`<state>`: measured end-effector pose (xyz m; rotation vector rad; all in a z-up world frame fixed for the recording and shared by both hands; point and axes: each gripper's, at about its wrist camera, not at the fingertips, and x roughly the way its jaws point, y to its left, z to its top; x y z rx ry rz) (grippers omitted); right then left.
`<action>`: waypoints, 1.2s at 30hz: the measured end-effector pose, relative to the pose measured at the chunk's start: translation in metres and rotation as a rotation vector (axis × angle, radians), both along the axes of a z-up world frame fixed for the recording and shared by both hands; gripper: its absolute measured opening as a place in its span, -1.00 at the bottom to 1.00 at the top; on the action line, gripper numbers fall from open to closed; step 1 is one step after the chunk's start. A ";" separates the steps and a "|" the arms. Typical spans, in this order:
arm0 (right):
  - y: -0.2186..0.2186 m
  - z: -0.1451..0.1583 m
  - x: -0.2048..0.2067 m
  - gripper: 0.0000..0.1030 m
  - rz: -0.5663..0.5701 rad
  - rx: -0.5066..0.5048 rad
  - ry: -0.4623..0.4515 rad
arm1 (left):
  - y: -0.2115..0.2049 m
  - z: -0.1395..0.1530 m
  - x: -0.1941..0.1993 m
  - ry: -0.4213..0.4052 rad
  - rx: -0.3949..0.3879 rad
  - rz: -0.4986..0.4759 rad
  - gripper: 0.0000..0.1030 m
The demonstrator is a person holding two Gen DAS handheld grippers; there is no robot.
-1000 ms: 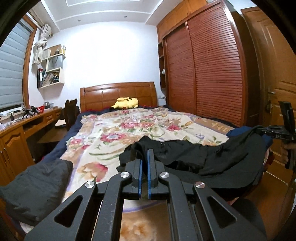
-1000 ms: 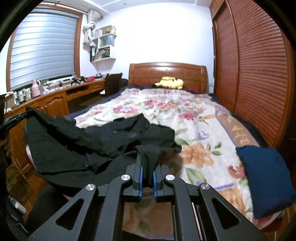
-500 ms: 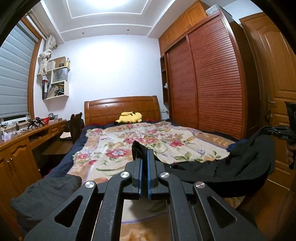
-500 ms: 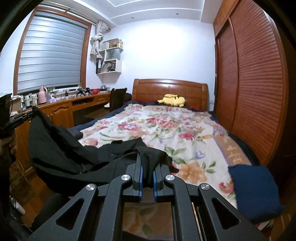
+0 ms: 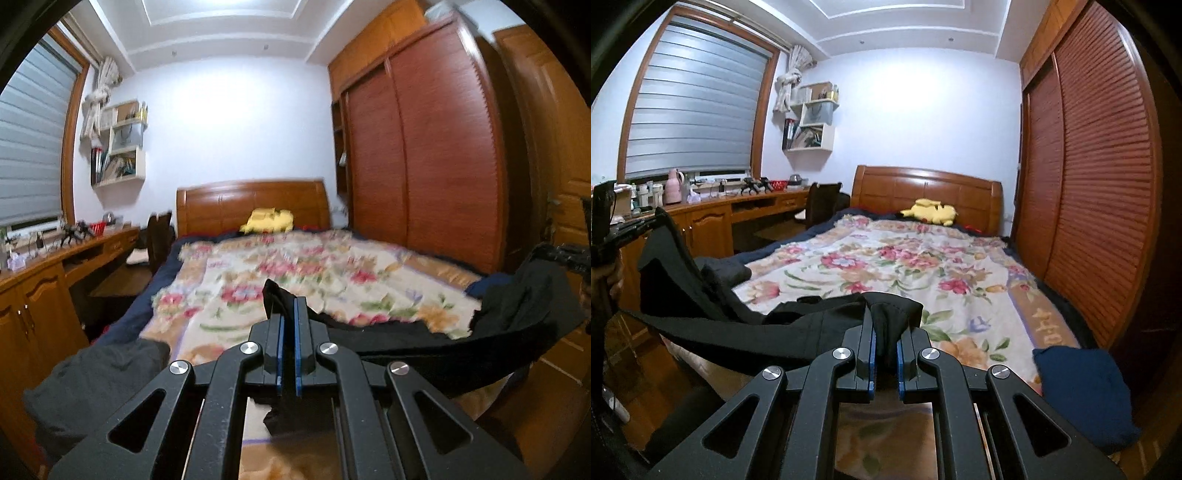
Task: Fold large clothes
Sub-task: 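Lift the held hem with both tools toward the coat collar, then lay the hem over the collar with both tools and open them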
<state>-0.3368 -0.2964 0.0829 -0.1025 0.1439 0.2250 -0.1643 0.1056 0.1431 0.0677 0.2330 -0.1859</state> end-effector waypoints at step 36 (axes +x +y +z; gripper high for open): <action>0.064 -0.057 0.411 -0.85 -0.140 -0.143 0.302 | -0.006 -0.105 0.301 0.357 0.139 0.197 -0.90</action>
